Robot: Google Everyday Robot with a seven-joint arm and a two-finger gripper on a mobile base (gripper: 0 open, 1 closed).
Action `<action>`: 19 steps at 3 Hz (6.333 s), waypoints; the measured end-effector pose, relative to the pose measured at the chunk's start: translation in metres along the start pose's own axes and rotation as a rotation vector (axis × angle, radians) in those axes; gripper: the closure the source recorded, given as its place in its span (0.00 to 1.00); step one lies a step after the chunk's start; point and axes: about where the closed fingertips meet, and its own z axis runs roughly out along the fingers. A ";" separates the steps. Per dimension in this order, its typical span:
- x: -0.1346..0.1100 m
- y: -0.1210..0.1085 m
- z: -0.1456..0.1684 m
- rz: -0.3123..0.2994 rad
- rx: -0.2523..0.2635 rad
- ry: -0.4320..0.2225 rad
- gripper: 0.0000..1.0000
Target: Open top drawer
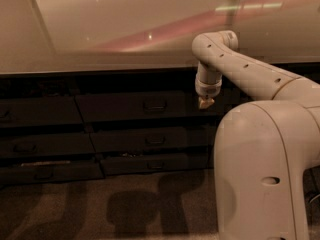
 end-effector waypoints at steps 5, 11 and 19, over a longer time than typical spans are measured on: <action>0.003 0.002 -0.027 -0.013 0.016 -0.004 1.00; 0.002 0.012 -0.031 -0.018 0.007 -0.012 1.00; -0.004 0.040 -0.032 -0.045 -0.011 -0.023 1.00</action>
Offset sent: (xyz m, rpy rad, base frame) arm -0.1051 0.0173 -0.0876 0.1310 0.0573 0.2935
